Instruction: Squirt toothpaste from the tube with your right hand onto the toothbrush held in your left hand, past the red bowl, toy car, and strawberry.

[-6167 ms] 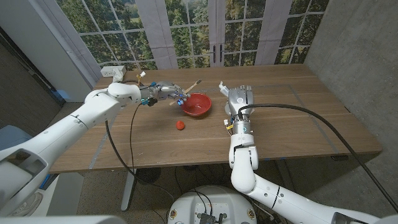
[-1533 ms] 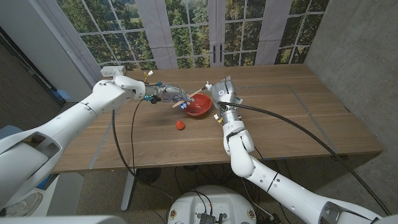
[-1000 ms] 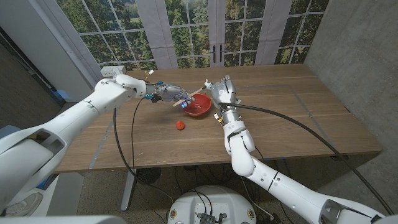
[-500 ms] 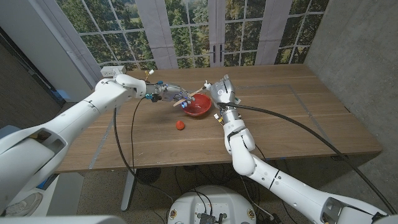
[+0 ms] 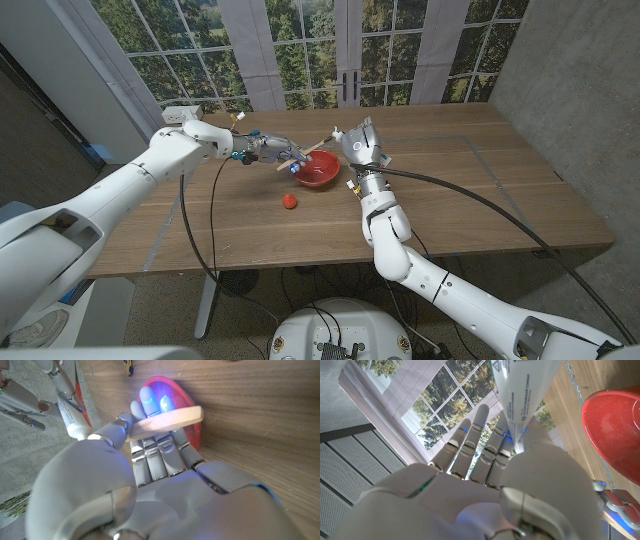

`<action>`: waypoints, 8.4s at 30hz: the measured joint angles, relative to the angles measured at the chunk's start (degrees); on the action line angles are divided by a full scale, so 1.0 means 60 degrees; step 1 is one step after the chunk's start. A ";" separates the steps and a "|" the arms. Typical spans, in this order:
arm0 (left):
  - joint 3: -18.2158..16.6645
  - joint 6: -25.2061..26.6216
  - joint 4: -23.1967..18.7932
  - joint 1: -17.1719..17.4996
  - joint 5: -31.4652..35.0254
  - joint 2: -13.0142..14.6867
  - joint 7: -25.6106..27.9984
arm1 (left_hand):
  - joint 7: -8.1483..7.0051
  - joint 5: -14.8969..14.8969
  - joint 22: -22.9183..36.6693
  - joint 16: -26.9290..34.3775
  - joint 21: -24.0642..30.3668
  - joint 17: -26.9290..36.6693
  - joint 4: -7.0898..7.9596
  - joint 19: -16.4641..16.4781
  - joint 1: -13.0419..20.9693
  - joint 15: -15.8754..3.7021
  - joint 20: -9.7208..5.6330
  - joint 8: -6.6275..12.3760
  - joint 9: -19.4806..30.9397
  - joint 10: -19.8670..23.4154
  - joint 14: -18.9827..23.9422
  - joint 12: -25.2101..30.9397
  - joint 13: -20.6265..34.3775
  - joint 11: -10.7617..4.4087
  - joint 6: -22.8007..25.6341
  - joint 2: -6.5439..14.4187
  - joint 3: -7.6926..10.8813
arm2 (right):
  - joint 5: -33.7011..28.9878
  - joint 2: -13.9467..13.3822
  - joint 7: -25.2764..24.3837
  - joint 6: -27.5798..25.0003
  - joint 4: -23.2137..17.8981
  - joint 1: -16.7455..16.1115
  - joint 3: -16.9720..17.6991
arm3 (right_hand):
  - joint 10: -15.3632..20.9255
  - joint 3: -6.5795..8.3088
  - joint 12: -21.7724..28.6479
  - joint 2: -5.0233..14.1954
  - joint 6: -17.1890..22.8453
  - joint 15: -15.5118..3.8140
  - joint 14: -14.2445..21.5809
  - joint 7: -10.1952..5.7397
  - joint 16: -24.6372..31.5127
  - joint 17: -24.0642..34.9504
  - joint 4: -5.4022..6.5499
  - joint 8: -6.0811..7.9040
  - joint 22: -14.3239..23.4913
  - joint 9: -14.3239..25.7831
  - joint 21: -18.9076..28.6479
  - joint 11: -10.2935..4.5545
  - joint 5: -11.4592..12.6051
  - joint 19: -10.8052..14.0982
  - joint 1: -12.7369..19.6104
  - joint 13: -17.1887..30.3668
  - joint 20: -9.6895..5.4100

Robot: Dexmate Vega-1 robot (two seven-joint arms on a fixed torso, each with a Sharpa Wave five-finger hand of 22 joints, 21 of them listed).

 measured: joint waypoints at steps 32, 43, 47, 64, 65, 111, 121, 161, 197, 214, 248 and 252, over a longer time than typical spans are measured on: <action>0.0122 -0.0168 0.0584 -0.0302 0.0053 -0.0357 -0.0173 | 0.0000 -0.0020 0.0000 0.0000 0.0000 -0.0001 0.0004 0.0000 0.0003 -0.0019 0.0000 0.0000 -0.0010 0.0000 -0.0019 -0.0034 -0.0001 0.0000 0.0000 -0.0003 0.0089 | 0.0111 -0.0143 0.0320 0.0470 -0.0147 0.0164 0.0012 | -0.0048 -0.0331 0.0297 0.0012 0.0295 -0.0034 0.0180 0.0121 -0.0032 0.0599 0.0065 -0.0103 -0.0003 -0.0003 0.0012 0.0024 0.0213 -0.0133 0.0311 0.0453 -0.0001; 0.0080 -0.0195 0.0546 -0.0241 -0.0013 -0.0324 -0.0187 | 0.0000 -0.0047 0.0000 -0.0001 0.0000 -0.0001 0.0010 0.0000 0.0019 -0.0019 0.0000 -0.0039 -0.0010 0.0000 -0.0019 -0.0061 -0.0002 0.0000 0.0001 -0.0019 0.0092 | 0.0255 -0.0185 0.0202 0.0511 -0.0260 0.0146 -0.0005 | 0.0026 -0.0487 0.0371 -0.0051 0.0414 -0.0170 0.0512 0.0105 0.0192 0.1125 0.0066 -0.0148 0.0044 0.0146 0.0073 0.0024 0.0251 -0.0184 0.0377 0.0598 0.0052; 0.0046 -0.0200 0.0494 -0.0195 -0.0047 -0.0294 -0.0186 | 0.0000 -0.0051 0.0001 0.0000 0.0000 0.0000 0.0010 0.0000 0.0029 -0.0019 0.0000 -0.0039 -0.0010 0.0000 -0.0019 -0.0069 -0.0002 0.0000 0.0001 -0.0029 0.0092 | 0.0313 -0.0185 0.0062 0.0423 -0.0264 0.0108 0.0024 | 0.0097 -0.0487 0.0406 -0.0051 0.0414 -0.0170 0.0512 0.0104 0.0192 0.1219 0.0066 -0.0149 0.0044 0.0214 0.0073 0.0025 0.0318 -0.0184 0.0377 0.0609 0.0052; -0.0006 -0.0205 0.0364 -0.0120 -0.0106 -0.0243 -0.0107 | 0.0000 -0.0036 0.0000 -0.0039 0.0000 0.0023 0.0012 0.0000 0.0030 -0.0016 0.0000 -0.0039 -0.0011 0.0000 -0.0016 -0.0078 -0.0003 0.0000 0.0001 -0.0030 0.0091 | 0.0548 -0.0060 -0.0648 -0.0054 -0.0202 0.0013 0.0133 | 0.0145 -0.0605 0.0408 -0.0051 0.0498 -0.0171 0.0511 0.0123 0.0126 0.1590 0.0107 -0.0094 0.0043 0.0322 0.0112 0.0042 0.0390 -0.0322 0.0377 0.0578 0.0053; -0.0012 -0.0206 0.0341 -0.0114 -0.0110 -0.0241 -0.0105 | 0.0000 -0.0036 0.0000 -0.0039 -0.0001 0.0023 0.0013 0.0000 0.0030 -0.0016 0.0000 -0.0039 -0.0011 0.0000 -0.0016 -0.0078 -0.0003 0.0000 0.0001 -0.0031 0.0091 | 0.0548 -0.0076 -0.0648 -0.0054 -0.0228 0.0012 0.0130 | 0.0144 -0.0605 0.0408 -0.0051 0.0497 -0.0171 0.0511 0.0123 0.0126 0.1608 0.0107 -0.0094 0.0043 0.0323 0.0112 0.0042 0.0390 -0.0322 0.0377 0.0581 0.0053; -0.0096 -0.0181 0.0145 0.0052 -0.0357 -0.0178 -0.0123 | 0.0000 -0.0066 0.0000 -0.0039 -0.0001 0.0034 0.0027 0.0000 0.0023 0.0002 0.0000 -0.0039 -0.0012 0.0000 0.0002 -0.0059 0.0018 0.0000 0.0001 -0.0023 0.0078 | -0.0062 -0.0400 0.0472 0.0996 -0.0684 0.0165 0.0011 | 0.0659 -0.0842 0.0893 0.0027 0.0681 -0.0239 0.0888 0.0306 0.0156 0.2998 0.0158 0.0048 0.0089 0.0490 0.0241 0.0108 0.0638 -0.0645 0.0524 0.0879 0.0036; -0.0097 -0.0321 0.0451 0.0003 -0.0444 -0.0283 -0.0344 | 0.0000 -0.0036 0.0000 -0.0038 0.0000 0.0034 0.0030 0.0000 0.0024 -0.0003 0.0000 -0.0074 -0.0012 0.0000 -0.0003 -0.0060 0.0019 0.0000 0.0001 -0.0025 0.0074 | -0.0723 -0.0213 0.1006 0.1097 -0.0441 0.0243 -0.0036 | 0.0848 -0.0784 0.0893 0.0026 0.0822 -0.0239 0.0887 0.0448 0.0156 0.3180 0.0100 0.0084 0.0088 0.0490 0.0285 0.0126 0.0743 -0.0645 0.0525 0.0713 0.0036; -0.0170 -0.0704 0.1443 -0.0199 -0.0746 -0.0610 -0.1022 | 0.0000 -0.0046 0.0001 -0.0038 -0.0001 0.0047 0.0016 0.0000 0.0028 -0.0001 0.0000 -0.0109 -0.0012 0.0018 -0.0001 -0.0087 0.0044 0.0018 0.0001 -0.0028 0.0094 | -0.2676 0.0940 0.3653 0.1020 0.0116 0.0363 0.0220 | 0.0998 -0.0583 0.0931 -0.0089 0.0958 -0.0324 0.1041 0.0584 -0.0216 0.3728 -0.0036 -0.0139 0.0062 0.0437 0.0354 0.0284 0.1094 -0.0780 0.0640 0.0446 0.0034; -0.0146 -0.0637 0.1792 -0.0374 -0.0720 -0.0783 -0.1053 | 0.0000 -0.0037 0.0000 -0.0038 -0.0001 0.0041 0.0027 0.0000 0.0047 -0.0002 0.0000 -0.0110 -0.0012 0.0017 -0.0003 -0.0108 0.0027 0.0018 0.0001 -0.0047 0.0083 | -0.0328 0.1421 0.0559 -0.0820 0.0498 0.0133 0.0499 | 0.0627 -0.0479 0.0702 0.0092 0.0749 -0.0323 0.1144 0.0377 -0.0651 0.3974 0.0072 -0.0480 0.0017 0.0212 0.0575 0.0130 0.0982 -0.0433 0.0459 0.0143 0.0242; -0.0240 -0.0563 0.1590 -0.0272 -0.0807 -0.0680 -0.0922 | 0.0000 -0.0046 0.0000 -0.0038 -0.0001 0.0049 0.0028 0.0000 0.0024 -0.0019 0.0000 -0.0110 -0.0012 0.0017 -0.0019 -0.0134 0.0045 0.0017 0.0001 -0.0023 0.0082 | 0.0761 0.1602 0.0886 -0.1059 -0.0032 0.0043 0.0640 | -0.0401 -0.0442 -0.0204 0.0290 -0.0350 -0.0306 0.0981 0.0138 -0.1301 0.3944 0.0217 -0.1019 -0.0029 0.0151 0.0660 0.0066 0.0622 -0.0302 0.0332 -0.0554 0.0374; -0.0447 0.0237 0.0112 0.0188 -0.0588 -0.0002 0.0470 | 0.0000 0.0001 0.0000 -0.0076 -0.0001 0.0023 0.0031 0.0000 0.0013 -0.0001 0.0000 -0.0111 -0.0013 0.0017 -0.0001 -0.0125 0.0038 0.0017 0.0001 -0.0012 0.0080 | 0.0806 0.1659 0.1880 -0.1180 -0.0355 -0.0046 0.0860 | -0.1291 -0.0402 -0.1706 -0.0078 -0.0871 -0.0121 0.0456 0.0059 -0.2694 0.2799 0.0253 -0.1256 -0.0026 0.0061 0.0797 0.0250 0.0388 -0.0338 -0.0460 -0.1554 0.0415; -0.0476 0.0383 -0.0154 0.0273 -0.0533 0.0109 0.0712 | 0.0000 0.0002 0.0000 -0.0076 -0.0001 0.0023 0.0031 0.0000 0.0013 -0.0001 0.0000 -0.0111 -0.0013 0.0017 0.0000 -0.0126 0.0005 0.0017 0.0001 -0.0012 0.0080 | 0.0687 0.1699 0.2101 -0.1180 -0.0356 -0.0067 0.0920 | -0.1291 -0.0402 -0.1712 -0.0078 -0.0923 -0.0120 0.0456 0.0111 -0.2759 0.2756 0.0253 -0.1256 -0.0026 0.0061 0.0796 0.0250 0.0384 -0.0354 -0.0460 -0.1511 0.0430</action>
